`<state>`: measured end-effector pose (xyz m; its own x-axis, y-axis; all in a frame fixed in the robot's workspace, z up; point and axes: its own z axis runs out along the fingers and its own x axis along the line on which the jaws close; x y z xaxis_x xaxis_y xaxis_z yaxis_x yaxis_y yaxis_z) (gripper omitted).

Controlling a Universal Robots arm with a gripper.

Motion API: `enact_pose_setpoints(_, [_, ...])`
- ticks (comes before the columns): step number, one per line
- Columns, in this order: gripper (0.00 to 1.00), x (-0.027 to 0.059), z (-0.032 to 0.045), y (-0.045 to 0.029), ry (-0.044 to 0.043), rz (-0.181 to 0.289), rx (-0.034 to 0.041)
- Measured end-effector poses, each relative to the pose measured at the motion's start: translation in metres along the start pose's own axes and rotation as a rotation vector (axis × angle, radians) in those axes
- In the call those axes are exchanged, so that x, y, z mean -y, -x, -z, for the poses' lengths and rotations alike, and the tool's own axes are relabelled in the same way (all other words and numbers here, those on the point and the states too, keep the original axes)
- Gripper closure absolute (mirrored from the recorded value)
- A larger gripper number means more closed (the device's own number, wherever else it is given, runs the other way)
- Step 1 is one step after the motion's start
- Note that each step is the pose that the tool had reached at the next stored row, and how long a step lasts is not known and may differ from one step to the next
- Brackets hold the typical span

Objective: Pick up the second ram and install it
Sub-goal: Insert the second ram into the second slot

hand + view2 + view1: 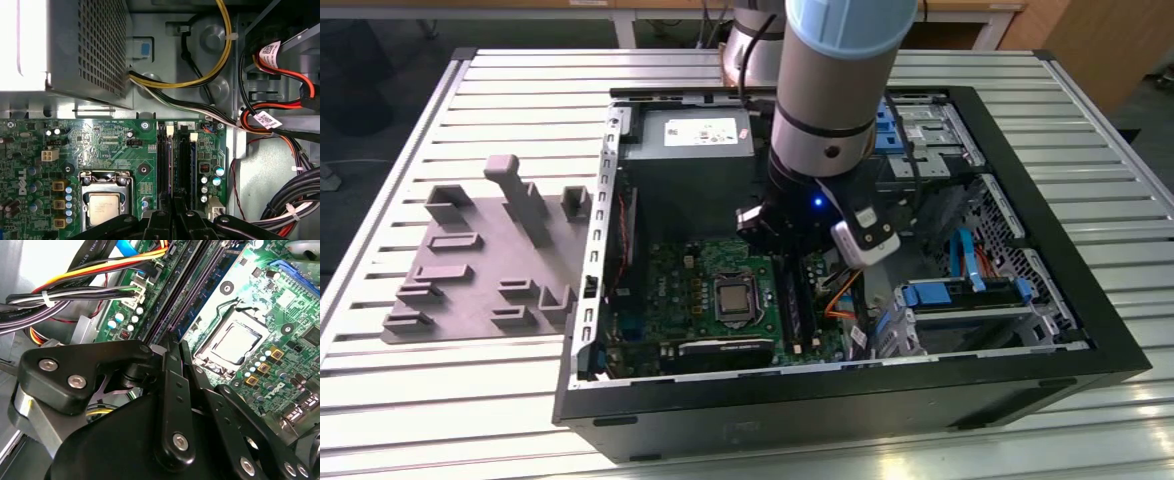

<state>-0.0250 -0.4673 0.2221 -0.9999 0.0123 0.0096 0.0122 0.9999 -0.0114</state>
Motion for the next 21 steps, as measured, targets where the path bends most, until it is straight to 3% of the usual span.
enact_pose_setpoints(12, [0.86,0.0009,-0.0061,0.0,-0.0001,0.0,-0.0016])
enact_pose_setpoints(21, [0.86,0.0011,-0.0059,0.0001,-0.0001,0.0,-0.0024])
